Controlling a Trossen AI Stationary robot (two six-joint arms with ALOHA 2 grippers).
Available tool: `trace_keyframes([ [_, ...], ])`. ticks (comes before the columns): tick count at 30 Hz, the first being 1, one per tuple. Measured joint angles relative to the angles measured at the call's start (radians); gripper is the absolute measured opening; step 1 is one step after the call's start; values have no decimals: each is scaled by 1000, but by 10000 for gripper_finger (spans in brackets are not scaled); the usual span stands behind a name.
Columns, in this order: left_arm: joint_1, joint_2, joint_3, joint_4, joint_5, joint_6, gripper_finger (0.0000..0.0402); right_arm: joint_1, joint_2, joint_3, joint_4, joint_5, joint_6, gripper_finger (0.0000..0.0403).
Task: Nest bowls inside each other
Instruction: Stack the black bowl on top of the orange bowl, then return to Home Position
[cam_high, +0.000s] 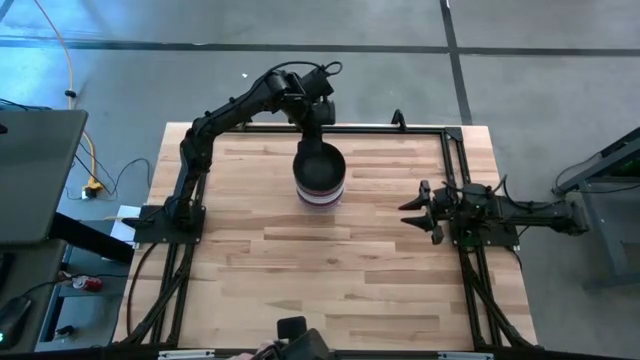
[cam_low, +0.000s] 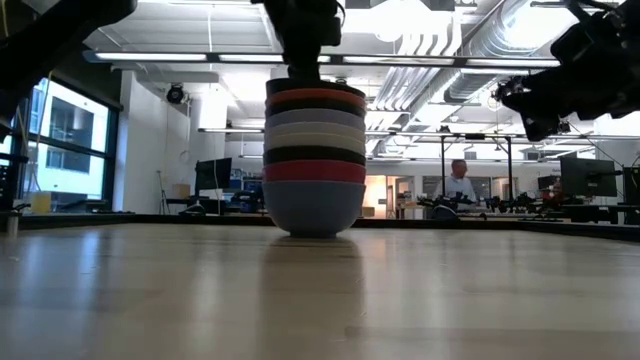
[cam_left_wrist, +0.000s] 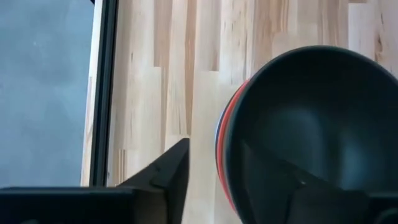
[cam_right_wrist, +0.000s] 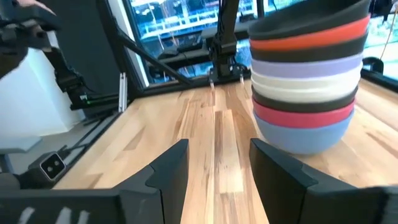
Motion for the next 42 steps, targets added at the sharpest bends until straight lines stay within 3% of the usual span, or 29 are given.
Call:
trace_keyframes([
  [8, 10, 1, 0, -39, 62, 0, 34, 0, 68, 0, 1, 23, 0, 161],
  [14, 12, 15, -2, -50, 61, -2, 18, 0, 80, -1, 15, 24, 6, 161],
  [23, 11, -1, -2, -54, 61, -5, 58, 0, 82, -1, 59, 24, -22, 161],
  [31, 12, -159, -1, 9, 346, 96, 136, 0, 82, -1, 297, 26, -159, 161],
  [36, 26, -289, -1, 15, 350, 104, 157, 0, 82, -1, 301, 53, -173, 161],
  [42, 35, -444, -2, 10, 345, 77, 156, 0, 82, -1, 320, 57, -185, 161],
])
